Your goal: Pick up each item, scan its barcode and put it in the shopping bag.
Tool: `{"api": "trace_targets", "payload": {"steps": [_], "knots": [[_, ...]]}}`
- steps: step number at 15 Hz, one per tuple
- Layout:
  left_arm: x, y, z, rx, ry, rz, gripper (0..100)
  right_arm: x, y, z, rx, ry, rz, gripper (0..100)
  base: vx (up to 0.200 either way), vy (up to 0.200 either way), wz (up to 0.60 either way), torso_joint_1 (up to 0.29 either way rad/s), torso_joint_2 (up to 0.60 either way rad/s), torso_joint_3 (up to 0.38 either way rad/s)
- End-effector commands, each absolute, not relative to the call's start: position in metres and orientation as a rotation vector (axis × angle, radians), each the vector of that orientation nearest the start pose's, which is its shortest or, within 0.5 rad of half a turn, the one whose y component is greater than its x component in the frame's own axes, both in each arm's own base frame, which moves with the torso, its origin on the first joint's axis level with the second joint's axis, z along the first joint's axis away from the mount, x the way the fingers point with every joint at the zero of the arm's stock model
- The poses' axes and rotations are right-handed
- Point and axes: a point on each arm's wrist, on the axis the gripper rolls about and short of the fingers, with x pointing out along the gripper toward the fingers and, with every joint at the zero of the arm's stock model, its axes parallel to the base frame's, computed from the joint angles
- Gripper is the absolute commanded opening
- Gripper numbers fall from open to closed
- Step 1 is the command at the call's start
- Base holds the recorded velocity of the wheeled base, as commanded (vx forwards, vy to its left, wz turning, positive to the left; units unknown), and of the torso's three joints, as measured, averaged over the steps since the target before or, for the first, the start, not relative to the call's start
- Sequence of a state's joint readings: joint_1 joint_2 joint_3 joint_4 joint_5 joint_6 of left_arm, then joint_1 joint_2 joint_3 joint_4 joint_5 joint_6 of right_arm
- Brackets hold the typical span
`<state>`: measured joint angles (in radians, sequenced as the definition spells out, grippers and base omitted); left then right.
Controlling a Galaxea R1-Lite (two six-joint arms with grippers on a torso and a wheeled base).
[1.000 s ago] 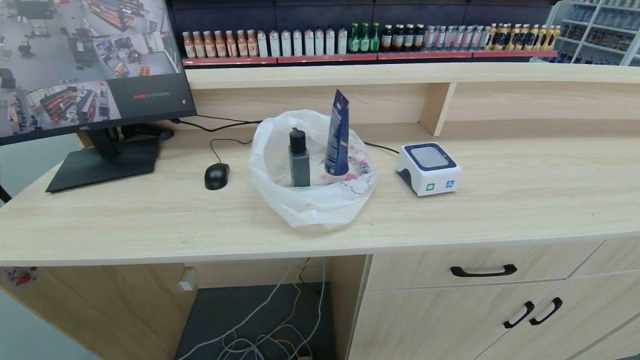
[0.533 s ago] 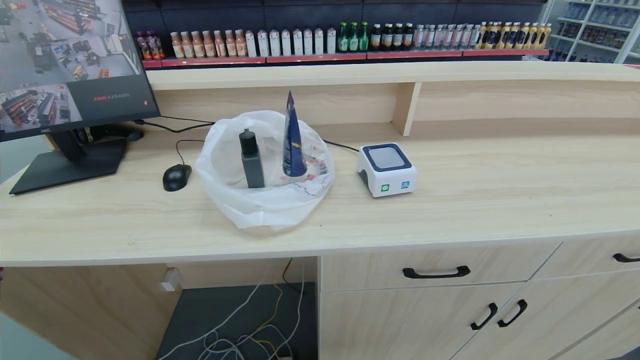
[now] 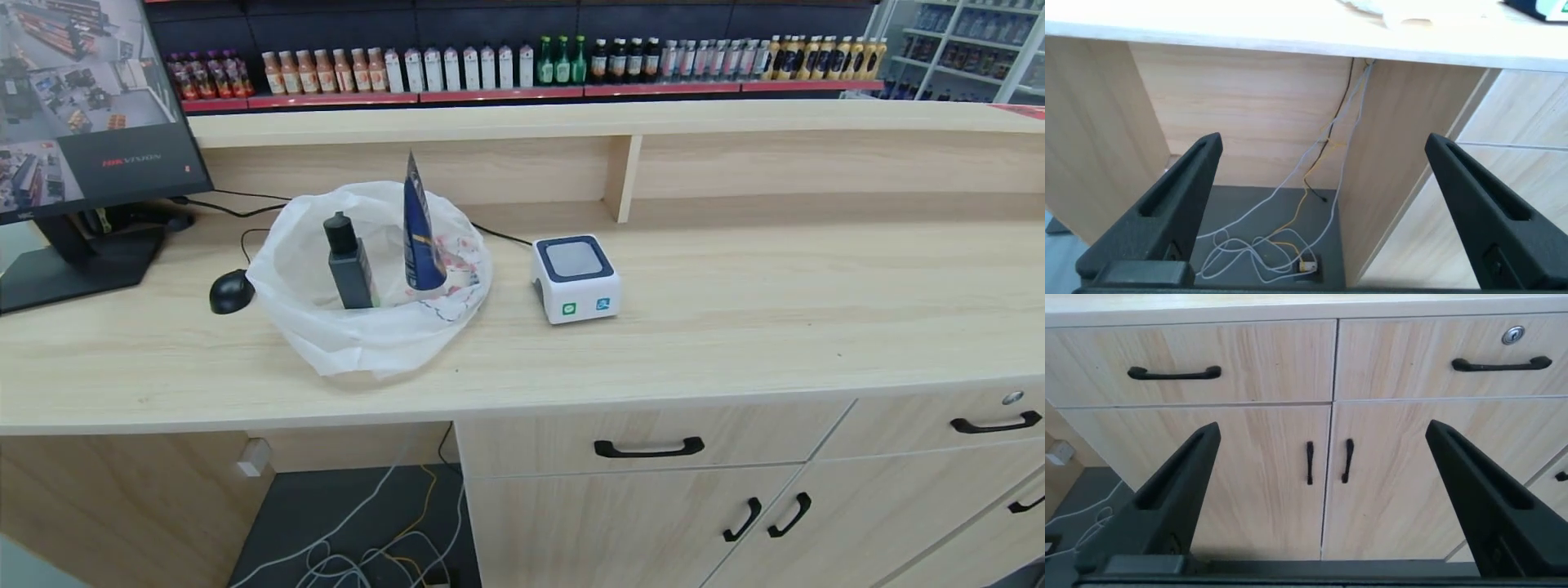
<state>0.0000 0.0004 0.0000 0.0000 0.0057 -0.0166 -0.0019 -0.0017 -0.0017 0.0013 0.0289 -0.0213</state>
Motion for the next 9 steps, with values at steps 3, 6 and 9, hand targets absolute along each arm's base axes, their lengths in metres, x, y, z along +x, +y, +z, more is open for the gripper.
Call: {"api": "trace_targets", "payload": {"steps": [3,6,9], "knots": [[-0.0228,0.0001,0.0755,-0.017,0.000,0.008,100,-0.0229,0.0007,0.0757,-0.021,0.000,0.029,100,0.000,0.000,0.00,0.000,0.00,0.000],[-0.0228,0.0001,0.0755,-0.017,0.000,0.008,100,-0.0229,0.0007,0.0757,-0.021,0.000,0.029,100,0.000,0.000,0.00,0.000,0.00,0.000],[-0.0228,0.0001,0.0755,-0.017,0.000,0.008,100,-0.0229,0.0007,0.0757,-0.021,0.000,0.029,100,0.000,0.000,0.00,0.000,0.00,0.000]]}}
